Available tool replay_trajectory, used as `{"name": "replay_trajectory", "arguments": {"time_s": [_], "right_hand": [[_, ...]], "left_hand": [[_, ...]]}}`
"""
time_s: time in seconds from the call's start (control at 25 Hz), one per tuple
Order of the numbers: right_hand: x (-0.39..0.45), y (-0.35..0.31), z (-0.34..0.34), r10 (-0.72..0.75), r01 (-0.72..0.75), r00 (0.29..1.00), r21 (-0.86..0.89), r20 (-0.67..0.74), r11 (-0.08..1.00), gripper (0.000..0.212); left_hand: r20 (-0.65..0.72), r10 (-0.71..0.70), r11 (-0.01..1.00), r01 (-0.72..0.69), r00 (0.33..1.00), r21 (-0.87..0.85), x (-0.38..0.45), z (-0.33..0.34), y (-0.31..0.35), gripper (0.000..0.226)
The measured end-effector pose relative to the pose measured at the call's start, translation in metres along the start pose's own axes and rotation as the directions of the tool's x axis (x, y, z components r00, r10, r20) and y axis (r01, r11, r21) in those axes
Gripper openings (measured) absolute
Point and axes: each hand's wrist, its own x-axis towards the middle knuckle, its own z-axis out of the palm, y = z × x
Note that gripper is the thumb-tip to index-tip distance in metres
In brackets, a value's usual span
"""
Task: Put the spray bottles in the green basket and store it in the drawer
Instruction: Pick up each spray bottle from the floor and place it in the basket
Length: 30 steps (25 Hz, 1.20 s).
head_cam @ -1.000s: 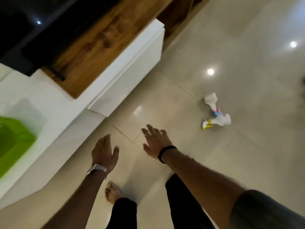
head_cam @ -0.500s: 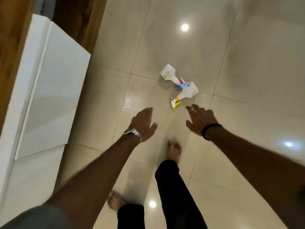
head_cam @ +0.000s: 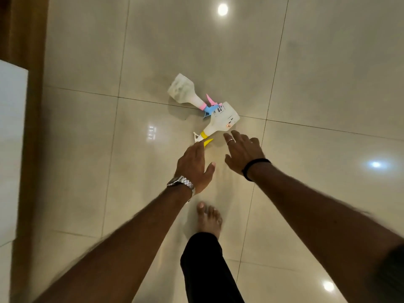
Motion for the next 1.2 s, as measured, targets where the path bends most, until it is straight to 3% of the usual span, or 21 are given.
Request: {"name": "replay_trajectory", "arguments": {"time_s": [0.12, 0.32, 0.48, 0.6, 0.68, 0.8, 0.88, 1.04, 1.2], "right_hand": [[0.036, 0.001, 0.020, -0.056, 0.055, 0.998, -0.054, -0.017, 0.997, 0.068], [0.098, 0.012, 0.019, -0.244, 0.171, 0.944, -0.303, -0.223, 0.938, 0.076], [0.127, 0.022, 0.009, -0.180, 0.124, 0.969, -0.294, -0.170, 0.948, 0.094], [0.123, 0.023, 0.019, -0.054, 0.048, 0.994, -0.071, -0.094, 0.996, 0.098], [0.106, 0.018, 0.040, 0.106, -0.097, 0.994, 0.181, -0.037, 0.979, 0.098], [0.068, -0.006, 0.071, 0.311, -0.336, 0.941, 0.505, 0.137, 0.795, 0.097], [0.037, -0.028, 0.081, 0.374, -0.403, 0.906, 0.677, 0.199, 0.616, 0.092], [-0.019, -0.072, 0.059, 0.336, -0.327, 0.919, 0.876, 0.208, 0.354, 0.078], [-0.065, -0.111, 0.002, 0.207, -0.242, 0.959, 0.935, 0.191, 0.258, 0.078]], "left_hand": [[0.013, -0.065, 0.998, 0.065, 0.998, -0.024, 0.022, 0.024, -0.022, 0.074], [0.055, -0.154, 0.988, 0.154, 0.987, -0.001, 0.040, 0.055, -0.052, 0.075], [0.070, -0.170, 0.985, 0.171, 0.983, -0.016, 0.049, 0.067, -0.055, 0.076], [0.052, -0.181, 0.978, 0.185, 0.982, -0.096, 0.057, 0.067, -0.050, 0.076], [0.088, -0.289, 0.922, 0.302, 0.953, -0.243, 0.062, 0.069, -0.042, 0.073], [0.204, -0.474, 0.724, 0.511, 0.856, -0.463, 0.060, 0.075, -0.029, 0.066], [0.272, -0.496, 0.627, 0.556, 0.825, -0.546, 0.047, 0.073, -0.023, 0.067], [0.283, -0.471, 0.489, 0.514, 0.836, -0.705, 0.013, 0.041, -0.017, 0.081], [0.214, -0.437, 0.452, 0.419, 0.874, -0.788, -0.027, -0.036, -0.022, 0.055]]}}
